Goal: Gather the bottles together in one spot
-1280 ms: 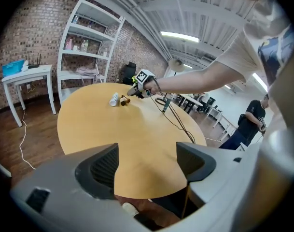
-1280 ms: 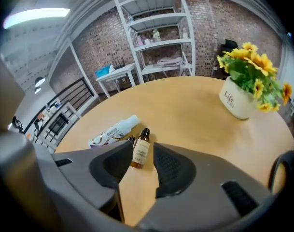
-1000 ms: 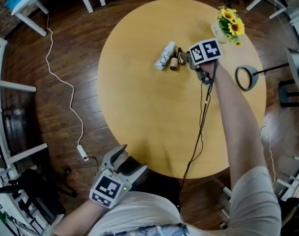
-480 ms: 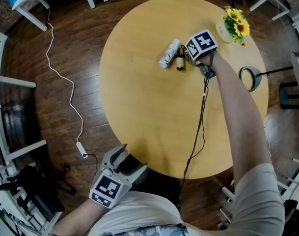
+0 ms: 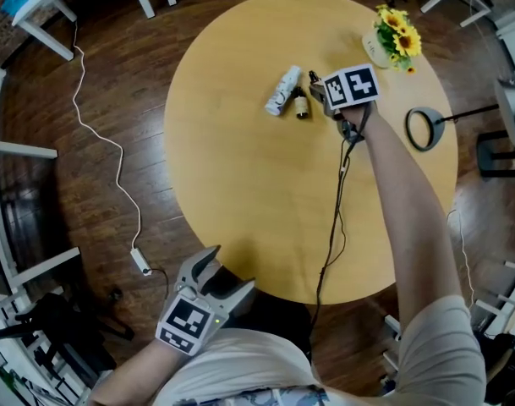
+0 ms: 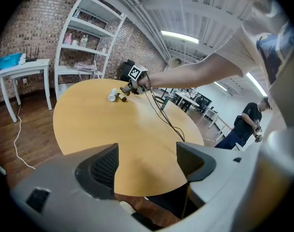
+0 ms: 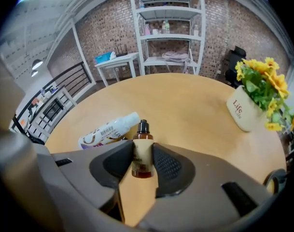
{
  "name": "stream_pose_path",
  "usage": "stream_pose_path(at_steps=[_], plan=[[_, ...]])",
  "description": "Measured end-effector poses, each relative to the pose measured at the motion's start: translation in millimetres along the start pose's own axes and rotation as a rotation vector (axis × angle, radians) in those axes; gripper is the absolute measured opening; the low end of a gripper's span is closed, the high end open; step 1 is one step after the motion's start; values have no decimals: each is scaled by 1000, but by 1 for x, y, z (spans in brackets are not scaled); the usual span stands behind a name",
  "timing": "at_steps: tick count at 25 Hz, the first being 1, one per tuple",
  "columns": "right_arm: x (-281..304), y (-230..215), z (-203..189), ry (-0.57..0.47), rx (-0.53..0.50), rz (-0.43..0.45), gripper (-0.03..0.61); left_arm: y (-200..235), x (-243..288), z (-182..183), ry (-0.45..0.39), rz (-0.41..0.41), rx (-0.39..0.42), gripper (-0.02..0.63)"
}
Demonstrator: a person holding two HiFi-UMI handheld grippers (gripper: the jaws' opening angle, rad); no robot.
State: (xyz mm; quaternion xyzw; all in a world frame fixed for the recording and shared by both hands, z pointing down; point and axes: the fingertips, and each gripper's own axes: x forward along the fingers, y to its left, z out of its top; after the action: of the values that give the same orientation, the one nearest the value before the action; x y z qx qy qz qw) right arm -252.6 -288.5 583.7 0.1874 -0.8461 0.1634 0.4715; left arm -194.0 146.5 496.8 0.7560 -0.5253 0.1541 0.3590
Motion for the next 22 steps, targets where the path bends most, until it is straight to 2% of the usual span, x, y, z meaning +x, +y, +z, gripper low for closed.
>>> stream_pose_path(at_steps=[5,9,13,16,19,22], plan=[[-6,1,-39,75,30,-24,160,2,6,6,8,-24,29,348],[-12,2,-67,131,122,-59,160,1,12,14,3,-45,37,350],[-24,22,-89,130,191,-45,160,6,17,24,-9,-68,66,348],[-42,42,-102,78,186,-23,160,18,22,39,-28,-79,80,348],[-76,74,-108,-24,135,29,160,32,30,69,-70,-108,81,348],[-130,106,-115,-139,110,63,159,32,38,110,-117,-210,70,327]])
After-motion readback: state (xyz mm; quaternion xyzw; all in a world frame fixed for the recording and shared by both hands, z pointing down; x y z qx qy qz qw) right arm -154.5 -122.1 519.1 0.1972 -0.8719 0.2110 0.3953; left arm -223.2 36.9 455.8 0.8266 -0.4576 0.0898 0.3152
